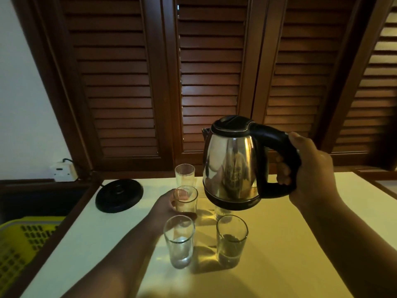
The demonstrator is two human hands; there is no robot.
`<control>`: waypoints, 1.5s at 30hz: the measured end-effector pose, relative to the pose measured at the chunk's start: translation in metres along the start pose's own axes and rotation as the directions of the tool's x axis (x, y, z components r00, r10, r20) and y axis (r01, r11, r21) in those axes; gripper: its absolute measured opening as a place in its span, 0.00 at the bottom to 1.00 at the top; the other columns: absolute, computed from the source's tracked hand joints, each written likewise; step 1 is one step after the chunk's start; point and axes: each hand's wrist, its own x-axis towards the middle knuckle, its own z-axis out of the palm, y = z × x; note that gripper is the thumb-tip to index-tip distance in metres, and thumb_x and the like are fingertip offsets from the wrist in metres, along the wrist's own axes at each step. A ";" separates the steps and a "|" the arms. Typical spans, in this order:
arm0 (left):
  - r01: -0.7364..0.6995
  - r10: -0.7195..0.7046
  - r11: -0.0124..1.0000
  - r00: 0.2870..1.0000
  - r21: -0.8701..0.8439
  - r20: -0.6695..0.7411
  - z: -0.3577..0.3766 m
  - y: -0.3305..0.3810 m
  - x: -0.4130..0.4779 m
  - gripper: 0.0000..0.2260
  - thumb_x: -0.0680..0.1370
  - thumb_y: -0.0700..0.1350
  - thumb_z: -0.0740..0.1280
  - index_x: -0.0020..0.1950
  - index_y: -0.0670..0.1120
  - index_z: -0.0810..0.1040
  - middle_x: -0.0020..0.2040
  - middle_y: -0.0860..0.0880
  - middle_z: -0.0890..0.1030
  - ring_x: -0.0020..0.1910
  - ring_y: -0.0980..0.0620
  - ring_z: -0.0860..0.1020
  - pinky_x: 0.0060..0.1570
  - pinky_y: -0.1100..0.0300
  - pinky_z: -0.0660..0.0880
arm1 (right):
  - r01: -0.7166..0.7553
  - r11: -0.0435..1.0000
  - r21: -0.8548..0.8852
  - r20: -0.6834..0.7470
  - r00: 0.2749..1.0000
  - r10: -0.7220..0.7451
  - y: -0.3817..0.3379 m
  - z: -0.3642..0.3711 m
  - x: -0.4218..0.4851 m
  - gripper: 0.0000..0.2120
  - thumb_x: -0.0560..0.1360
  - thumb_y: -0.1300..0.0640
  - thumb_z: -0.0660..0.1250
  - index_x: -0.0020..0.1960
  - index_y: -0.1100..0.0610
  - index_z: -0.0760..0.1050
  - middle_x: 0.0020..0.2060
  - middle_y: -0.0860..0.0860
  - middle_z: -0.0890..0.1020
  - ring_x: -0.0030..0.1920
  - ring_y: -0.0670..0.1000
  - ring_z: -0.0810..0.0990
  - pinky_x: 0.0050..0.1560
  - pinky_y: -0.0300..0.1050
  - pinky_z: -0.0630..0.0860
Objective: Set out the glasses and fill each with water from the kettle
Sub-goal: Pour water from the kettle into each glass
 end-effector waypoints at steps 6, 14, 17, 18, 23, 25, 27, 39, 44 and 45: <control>-0.020 0.019 1.000 0.998 -0.008 -0.053 -0.002 0.000 -0.001 0.26 0.66 0.32 0.81 0.62 0.40 0.80 0.56 0.43 0.85 0.55 0.46 0.84 0.46 0.64 0.81 | 0.003 1.000 0.002 0.045 0.999 -0.003 0.001 0.005 0.005 0.15 0.83 0.49 0.62 0.50 0.58 0.81 0.27 0.48 0.75 0.26 0.49 0.70 0.27 0.41 0.67; -0.081 0.079 0.997 0.974 -0.001 -0.214 -0.017 0.037 -0.006 0.24 0.66 0.41 0.83 0.58 0.52 0.81 0.52 0.53 0.86 0.51 0.56 0.85 0.51 0.59 0.80 | 0.008 1.000 -0.002 0.141 0.990 -0.007 0.001 0.012 0.018 0.17 0.83 0.48 0.63 0.51 0.62 0.80 0.29 0.50 0.76 0.26 0.48 0.71 0.27 0.39 0.69; -0.113 0.118 0.993 0.966 0.035 -0.228 -0.025 0.045 -0.005 0.24 0.65 0.43 0.84 0.58 0.52 0.81 0.53 0.52 0.86 0.51 0.54 0.85 0.52 0.56 0.80 | -0.001 1.000 -0.020 0.230 0.973 0.005 -0.005 0.019 0.022 0.17 0.83 0.48 0.63 0.46 0.62 0.78 0.28 0.50 0.75 0.26 0.48 0.72 0.27 0.39 0.71; -0.115 0.122 0.992 0.967 0.041 -0.222 -0.027 0.047 -0.005 0.23 0.66 0.43 0.84 0.57 0.52 0.81 0.53 0.52 0.85 0.51 0.54 0.84 0.51 0.57 0.80 | -0.011 0.999 -0.037 0.254 0.967 0.020 -0.007 0.022 0.024 0.17 0.83 0.49 0.63 0.45 0.62 0.78 0.28 0.51 0.75 0.26 0.48 0.73 0.28 0.38 0.72; -0.117 0.128 0.991 0.967 0.062 -0.220 -0.031 0.049 -0.011 0.20 0.67 0.41 0.82 0.56 0.50 0.81 0.53 0.50 0.85 0.52 0.53 0.84 0.47 0.61 0.79 | -0.038 0.993 -0.113 0.330 0.941 0.073 -0.015 0.037 0.029 0.18 0.83 0.49 0.64 0.40 0.60 0.78 0.26 0.49 0.77 0.25 0.45 0.76 0.28 0.35 0.73; -0.102 0.114 0.993 0.966 0.066 -0.230 -0.034 0.044 -0.013 0.21 0.67 0.44 0.83 0.56 0.50 0.82 0.53 0.51 0.85 0.53 0.52 0.83 0.50 0.57 0.80 | -0.043 0.990 -0.137 0.360 0.929 0.090 -0.017 0.041 0.030 0.18 0.83 0.48 0.64 0.39 0.58 0.78 0.25 0.48 0.77 0.24 0.45 0.76 0.28 0.35 0.73; -0.080 0.095 0.994 0.967 0.070 -0.235 -0.038 0.041 -0.016 0.22 0.66 0.45 0.84 0.57 0.51 0.82 0.53 0.51 0.85 0.53 0.53 0.84 0.49 0.58 0.80 | -0.044 0.986 -0.159 0.386 0.917 0.103 -0.017 0.046 0.031 0.18 0.82 0.48 0.65 0.38 0.58 0.78 0.25 0.48 0.77 0.24 0.45 0.76 0.27 0.35 0.72; -0.040 0.046 0.999 0.955 0.025 -0.293 -0.044 0.045 -0.028 0.23 0.67 0.44 0.83 0.58 0.53 0.81 0.52 0.53 0.85 0.51 0.57 0.83 0.43 0.65 0.75 | -0.013 0.917 -0.400 0.387 0.904 0.181 -0.038 0.079 0.045 0.22 0.80 0.43 0.68 0.37 0.60 0.80 0.24 0.52 0.73 0.22 0.52 0.68 0.23 0.40 0.67; -0.007 -0.005 0.999 0.953 -0.037 -0.304 -0.039 0.046 -0.029 0.22 0.67 0.43 0.83 0.56 0.56 0.81 0.50 0.55 0.86 0.50 0.58 0.83 0.40 0.63 0.74 | -0.016 0.850 -0.526 0.363 0.900 0.241 -0.050 0.089 0.047 0.22 0.79 0.42 0.69 0.39 0.60 0.81 0.23 0.51 0.75 0.22 0.49 0.69 0.23 0.38 0.68; -0.005 -0.008 0.999 0.955 -0.043 -0.298 -0.038 0.046 -0.028 0.22 0.67 0.42 0.83 0.55 0.56 0.81 0.49 0.55 0.86 0.50 0.58 0.83 0.40 0.63 0.74 | -0.023 0.834 -0.551 0.355 0.898 0.259 -0.051 0.091 0.047 0.22 0.79 0.42 0.69 0.39 0.60 0.81 0.23 0.51 0.75 0.22 0.49 0.70 0.23 0.38 0.68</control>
